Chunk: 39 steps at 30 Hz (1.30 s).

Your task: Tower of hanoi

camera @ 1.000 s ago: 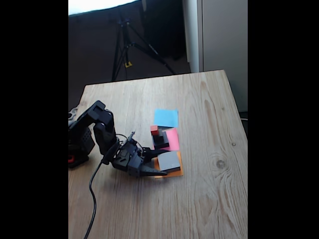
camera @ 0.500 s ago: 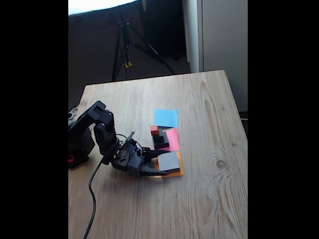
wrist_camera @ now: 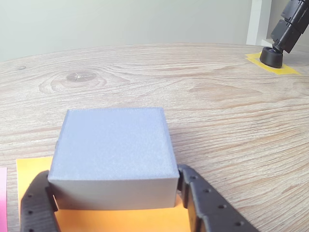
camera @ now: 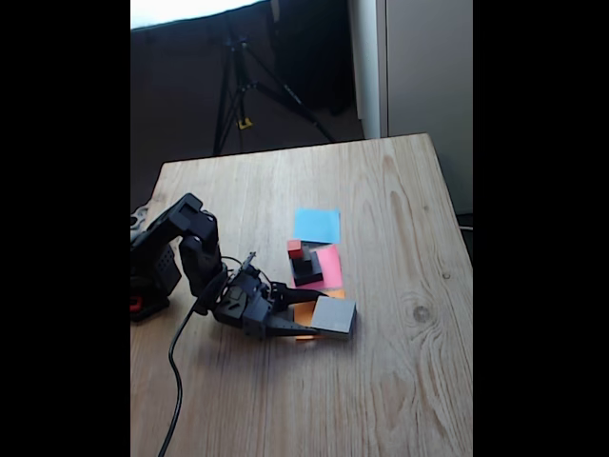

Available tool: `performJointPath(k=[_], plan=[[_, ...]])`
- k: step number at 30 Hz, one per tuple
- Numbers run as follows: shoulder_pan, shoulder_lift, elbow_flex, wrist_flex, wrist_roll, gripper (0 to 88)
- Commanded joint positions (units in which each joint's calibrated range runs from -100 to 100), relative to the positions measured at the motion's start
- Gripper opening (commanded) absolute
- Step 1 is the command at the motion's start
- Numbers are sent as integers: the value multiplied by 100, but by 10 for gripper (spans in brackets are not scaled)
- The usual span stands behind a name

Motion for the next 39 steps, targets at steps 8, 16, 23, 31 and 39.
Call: performJointPath(k=[8,16,23,31,39], plan=[[-37,-34,-44,-112,87,255],[-12,-162,-35,-15,87,253],[-121,-609,137,236,87,254],[-179,-1033,247,487,87,250],[-213,-1336,256,657,87,250]])
